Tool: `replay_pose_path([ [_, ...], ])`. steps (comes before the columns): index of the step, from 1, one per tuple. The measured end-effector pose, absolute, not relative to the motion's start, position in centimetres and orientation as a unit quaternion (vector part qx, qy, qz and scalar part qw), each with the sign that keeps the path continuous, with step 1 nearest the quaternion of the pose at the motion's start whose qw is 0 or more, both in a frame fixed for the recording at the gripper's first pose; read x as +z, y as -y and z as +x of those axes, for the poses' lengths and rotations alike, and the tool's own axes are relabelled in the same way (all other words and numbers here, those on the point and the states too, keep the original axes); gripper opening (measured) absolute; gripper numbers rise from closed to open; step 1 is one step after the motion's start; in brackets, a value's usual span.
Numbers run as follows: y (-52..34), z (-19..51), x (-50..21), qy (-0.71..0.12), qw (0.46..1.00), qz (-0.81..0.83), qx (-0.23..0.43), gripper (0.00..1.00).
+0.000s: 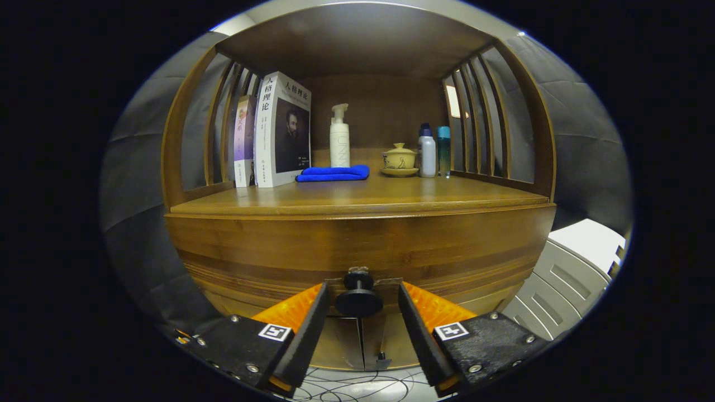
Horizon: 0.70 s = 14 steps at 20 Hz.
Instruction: Pull open the drawer, take out the items inside it, and place them on the countertop above the cabinet.
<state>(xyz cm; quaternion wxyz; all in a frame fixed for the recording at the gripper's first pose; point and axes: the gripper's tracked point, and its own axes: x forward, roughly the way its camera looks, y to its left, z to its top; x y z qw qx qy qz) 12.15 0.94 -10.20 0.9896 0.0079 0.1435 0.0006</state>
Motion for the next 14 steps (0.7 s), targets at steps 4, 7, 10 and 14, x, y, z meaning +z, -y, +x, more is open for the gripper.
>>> replay_pose_path([
  [4, -0.94, 12.40, -10.71, -0.151, 0.988, -0.013, -0.002, 0.58],
  [7, -0.91, 12.42, -10.79, -0.156, 0.988, -0.002, -0.007, 0.50],
  [10, -0.93, 12.36, -10.86, -0.162, 0.987, 0.003, -0.010, 0.44],
  [14, -1.05, 11.66, -10.76, -0.163, 0.987, -0.003, -0.005, 0.41],
])
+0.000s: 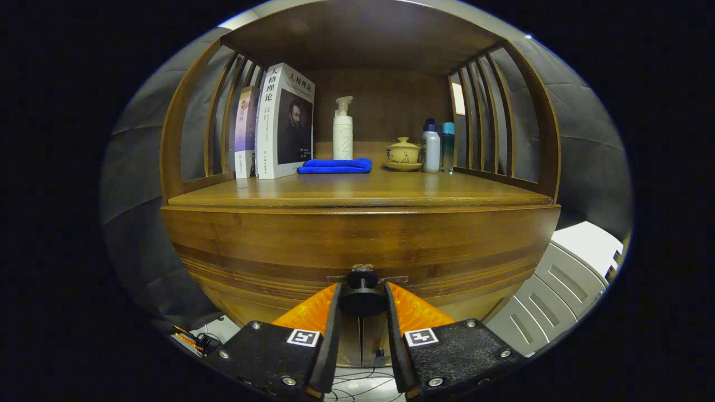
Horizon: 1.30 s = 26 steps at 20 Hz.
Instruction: Pull open the drawer, take out the items inside it, and place them on the countertop above the cabinet.
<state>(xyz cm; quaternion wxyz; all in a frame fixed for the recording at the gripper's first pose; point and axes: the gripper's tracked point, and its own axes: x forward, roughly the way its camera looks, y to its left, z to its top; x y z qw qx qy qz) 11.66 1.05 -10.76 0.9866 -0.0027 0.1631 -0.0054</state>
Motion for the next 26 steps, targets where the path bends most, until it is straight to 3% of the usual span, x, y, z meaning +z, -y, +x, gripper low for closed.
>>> replay_pose_path([
  [26, -1.1, 1.7, -9.9, -0.200, 0.979, 0.009, -0.029, 0.41],
])
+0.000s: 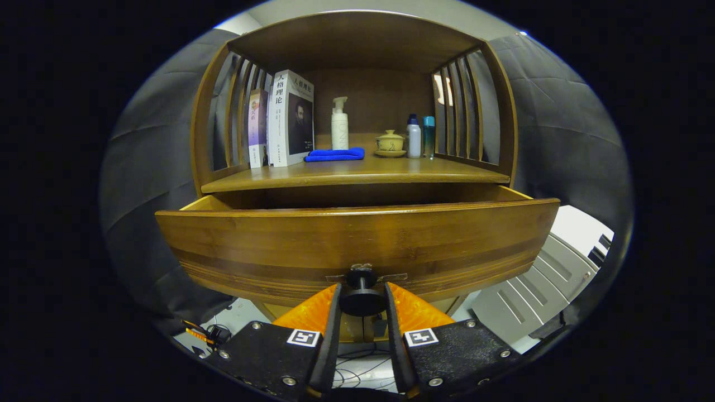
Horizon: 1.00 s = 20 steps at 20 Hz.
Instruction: Pull open the drawer, take out the items inside it, and place them on the countertop above the cabinet.
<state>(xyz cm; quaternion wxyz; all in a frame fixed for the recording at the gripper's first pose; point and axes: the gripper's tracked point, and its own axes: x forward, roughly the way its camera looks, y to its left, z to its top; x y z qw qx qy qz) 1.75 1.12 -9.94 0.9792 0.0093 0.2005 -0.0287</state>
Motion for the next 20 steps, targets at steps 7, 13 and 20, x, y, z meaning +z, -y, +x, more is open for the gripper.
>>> replay_pose_path([
  [7, -1.0, -1.4, -9.8, -0.208, 0.977, 0.007, -0.036, 0.41],
  [13, -1.1, -3.0, -10.1, -0.217, 0.976, 0.006, -0.032, 0.41],
  [20, -1.0, -4.1, -10.0, -0.216, 0.976, 0.005, -0.028, 0.41],
])
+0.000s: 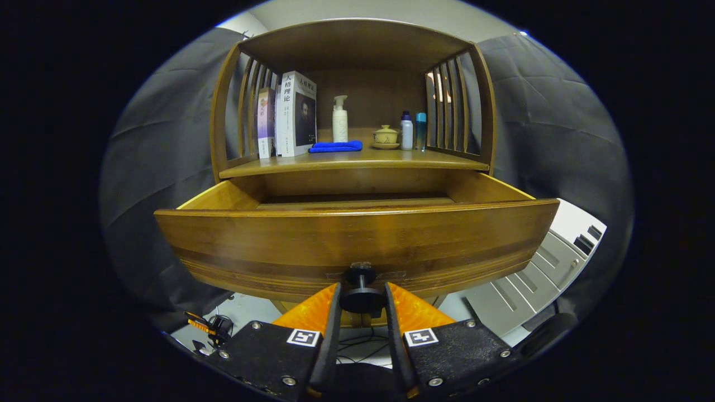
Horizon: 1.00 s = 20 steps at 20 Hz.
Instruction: Pull open the drawer, take out the items inside it, and place them on the countertop above the cabinet.
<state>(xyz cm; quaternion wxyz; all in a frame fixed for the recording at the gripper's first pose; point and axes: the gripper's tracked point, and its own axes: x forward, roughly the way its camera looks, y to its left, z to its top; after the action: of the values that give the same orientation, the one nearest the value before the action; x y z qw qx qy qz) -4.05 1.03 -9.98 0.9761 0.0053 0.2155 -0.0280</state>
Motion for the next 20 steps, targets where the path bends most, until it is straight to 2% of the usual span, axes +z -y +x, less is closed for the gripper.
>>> replay_pose_path([
  [6, -1.2, -4.4, -9.9, -0.211, 0.977, -0.003, -0.021, 0.42],
  [11, -1.0, -4.0, -7.4, -0.174, 0.984, 0.013, -0.023, 0.50],
  [14, -0.5, -4.4, -5.4, -0.156, 0.987, 0.014, -0.030, 0.70],
  [17, -0.1, -4.2, -2.9, -0.139, 0.990, 0.011, -0.038, 0.81],
  [20, 0.7, -3.3, 0.0, -0.120, 0.991, 0.000, -0.052, 0.84],
])
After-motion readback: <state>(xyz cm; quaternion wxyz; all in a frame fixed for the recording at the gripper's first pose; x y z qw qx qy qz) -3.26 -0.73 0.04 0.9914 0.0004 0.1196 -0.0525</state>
